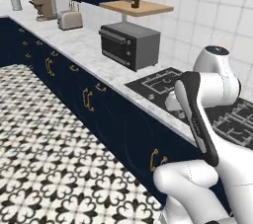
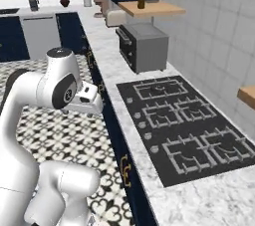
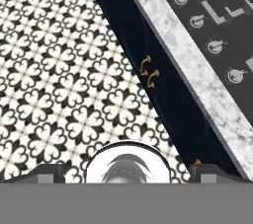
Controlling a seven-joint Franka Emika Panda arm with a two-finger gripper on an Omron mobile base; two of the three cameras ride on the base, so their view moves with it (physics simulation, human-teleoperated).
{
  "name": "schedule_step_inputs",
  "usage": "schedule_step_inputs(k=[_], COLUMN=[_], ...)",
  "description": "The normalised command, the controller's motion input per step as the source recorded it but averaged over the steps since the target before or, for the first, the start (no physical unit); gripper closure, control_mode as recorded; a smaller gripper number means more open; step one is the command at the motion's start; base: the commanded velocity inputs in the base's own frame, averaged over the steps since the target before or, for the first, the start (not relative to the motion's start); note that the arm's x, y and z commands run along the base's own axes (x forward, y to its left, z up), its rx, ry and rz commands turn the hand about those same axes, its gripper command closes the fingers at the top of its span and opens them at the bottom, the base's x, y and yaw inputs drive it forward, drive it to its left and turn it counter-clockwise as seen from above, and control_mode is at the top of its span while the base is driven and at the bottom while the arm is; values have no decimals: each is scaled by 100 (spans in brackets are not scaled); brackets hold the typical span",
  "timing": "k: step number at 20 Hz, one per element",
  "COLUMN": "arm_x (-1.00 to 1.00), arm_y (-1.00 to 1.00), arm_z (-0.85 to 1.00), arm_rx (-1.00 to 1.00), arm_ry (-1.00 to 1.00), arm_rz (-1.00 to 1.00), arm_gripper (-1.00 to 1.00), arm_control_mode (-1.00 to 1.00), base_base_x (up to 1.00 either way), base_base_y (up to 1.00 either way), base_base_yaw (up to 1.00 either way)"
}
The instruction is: Navigate to the toaster oven.
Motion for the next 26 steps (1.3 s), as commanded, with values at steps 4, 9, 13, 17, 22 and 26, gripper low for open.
schedule_step_inputs(k=[4, 9, 13, 17, 22, 26], arm_x=[0, 0, 0, 0, 0, 0], arm_y=[0, 0, 0, 0, 0, 0], arm_z=[0, 0, 0, 0, 0, 0], arm_rx=[0, 0, 0, 0, 0, 0], arm_ry=[0, 0, 0, 0, 0, 0], arm_rz=[0, 0, 0, 0, 0, 0], arm_gripper=[-100, -100, -100, -100, -100, -100], arm_control_mode=[100, 100, 100, 100, 100, 100], base_base_x=[35, 43, 65, 79, 77, 55], base_base_y=[28, 16, 10, 16, 16, 9], base_base_yaw=[61, 51, 40, 32, 27, 23])
